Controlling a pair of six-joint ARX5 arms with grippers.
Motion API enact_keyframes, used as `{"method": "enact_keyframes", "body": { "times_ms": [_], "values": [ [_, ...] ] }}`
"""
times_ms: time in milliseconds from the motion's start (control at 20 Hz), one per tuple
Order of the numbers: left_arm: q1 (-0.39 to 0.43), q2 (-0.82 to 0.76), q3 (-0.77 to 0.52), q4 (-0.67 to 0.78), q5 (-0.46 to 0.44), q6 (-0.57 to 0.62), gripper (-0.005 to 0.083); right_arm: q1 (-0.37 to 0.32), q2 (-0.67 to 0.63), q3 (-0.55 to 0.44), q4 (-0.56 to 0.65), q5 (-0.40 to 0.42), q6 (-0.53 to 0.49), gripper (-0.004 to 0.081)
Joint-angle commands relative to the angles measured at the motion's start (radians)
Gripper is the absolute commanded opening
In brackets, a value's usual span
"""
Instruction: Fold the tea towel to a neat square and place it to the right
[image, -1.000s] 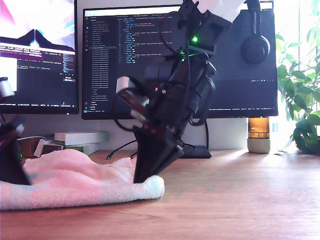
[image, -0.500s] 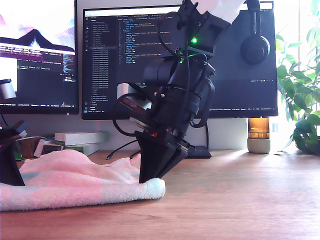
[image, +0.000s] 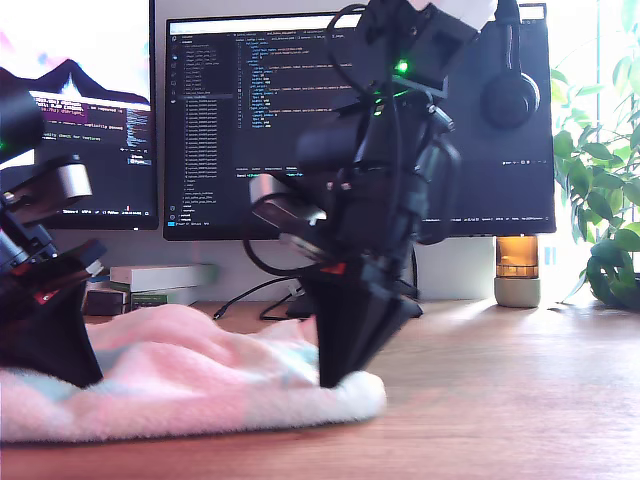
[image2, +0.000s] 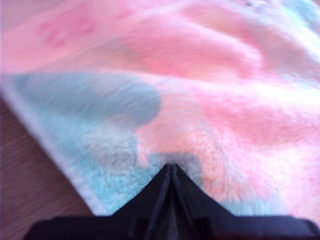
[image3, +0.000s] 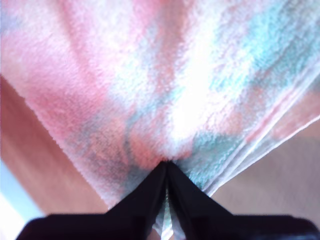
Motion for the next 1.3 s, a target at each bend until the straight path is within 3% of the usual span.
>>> {"method": "enact_keyframes", "body": {
  "times_ms": [0,250,400,550,850,1050,1250],
  "values": [
    [-0.026,0.053,-0.074,-0.077,-0.004,0.001,-0.0022,0.011,0.053,-0.146,-0.047,0.05,0.031,-0.0011],
    [-0.119,0.053,-0.074,-0.107,0.071,-0.026,-0.0022,0.014,-0.084,-0.219,-0.033,0.048,0.118,-0.0011],
    [-0.202,0.053,-0.076,-0.126,0.069,-0.03,-0.0022,0.048,-0.107,-0.219,-0.089,0.037,0.148,-0.0011],
    [-0.25,0.053,-0.076,-0.113,0.024,-0.049,-0.0022,0.069,-0.108,-0.219,-0.047,0.032,0.15,-0.0011],
    [-0.245,0.053,-0.076,-0.069,-0.058,-0.048,-0.0022,0.025,-0.147,-0.207,-0.06,-0.005,0.149,-0.0011],
    [-0.244,0.053,-0.076,-0.055,-0.104,-0.048,-0.0022,-0.033,-0.192,-0.153,-0.148,-0.005,0.132,-0.0011],
    [-0.244,0.053,-0.076,-0.058,-0.104,-0.048,-0.0022,-0.068,-0.194,-0.095,-0.13,-0.04,0.132,-0.001]
  ]
}}
